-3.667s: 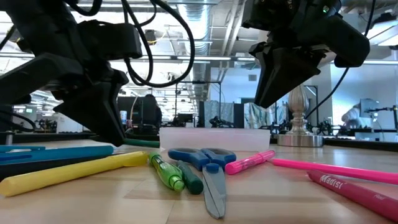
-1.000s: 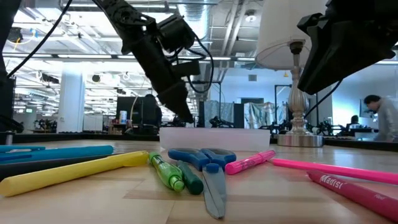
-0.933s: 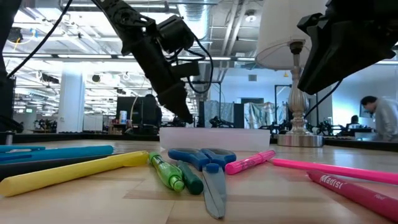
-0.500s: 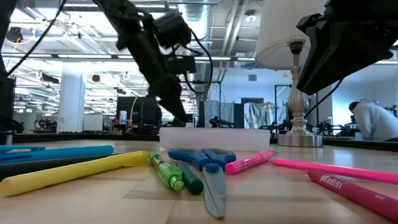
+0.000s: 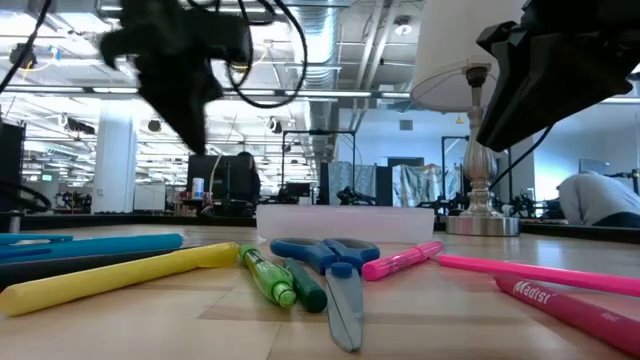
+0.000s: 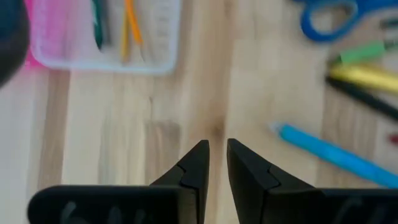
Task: Pick & place school supplies into a supply box
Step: Put the pink pencil into the supply box
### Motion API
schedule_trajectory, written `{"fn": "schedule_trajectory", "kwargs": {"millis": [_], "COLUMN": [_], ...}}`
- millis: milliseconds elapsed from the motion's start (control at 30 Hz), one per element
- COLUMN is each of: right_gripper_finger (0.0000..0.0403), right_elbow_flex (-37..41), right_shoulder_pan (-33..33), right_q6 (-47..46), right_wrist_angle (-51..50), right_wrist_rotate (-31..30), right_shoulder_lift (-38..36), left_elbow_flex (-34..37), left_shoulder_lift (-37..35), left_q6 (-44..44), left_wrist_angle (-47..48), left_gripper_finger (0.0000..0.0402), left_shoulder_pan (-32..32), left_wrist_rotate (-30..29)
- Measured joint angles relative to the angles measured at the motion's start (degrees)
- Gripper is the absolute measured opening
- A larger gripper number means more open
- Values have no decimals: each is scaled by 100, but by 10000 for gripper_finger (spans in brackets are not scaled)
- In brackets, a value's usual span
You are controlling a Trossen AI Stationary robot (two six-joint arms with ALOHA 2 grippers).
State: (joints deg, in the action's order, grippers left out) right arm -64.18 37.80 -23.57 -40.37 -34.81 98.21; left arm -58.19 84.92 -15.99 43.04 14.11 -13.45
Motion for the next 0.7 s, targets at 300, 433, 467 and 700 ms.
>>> {"fn": "schedule_trajectory", "kwargs": {"millis": [300, 433, 467, 700], "right_gripper_finger": [72, 72, 72, 72], "right_elbow_flex": [7, 9, 9, 9], "right_shoulder_pan": [-216, -354, -385, -782], "right_q6": [17, 967, 1060, 207], "right_wrist_angle": [644, 1104, 1164, 1157], "right_wrist_rotate": [403, 821, 859, 1937], "right_shoulder_lift": [262, 517, 576, 668], "left_elbow_flex": [537, 977, 1080, 1629], "left_shoulder_lift": [2, 2, 2, 2], "left_q6": [-1496, -2043, -2151, -2623], "left_wrist_angle": [220, -206, -342, -1109], "left_gripper_finger": [53, 53, 53, 53], "left_shoulder_pan": [1625, 2147, 2252, 2657], "left_wrist_rotate": [-1824, -2642, -2810, -3497]}}
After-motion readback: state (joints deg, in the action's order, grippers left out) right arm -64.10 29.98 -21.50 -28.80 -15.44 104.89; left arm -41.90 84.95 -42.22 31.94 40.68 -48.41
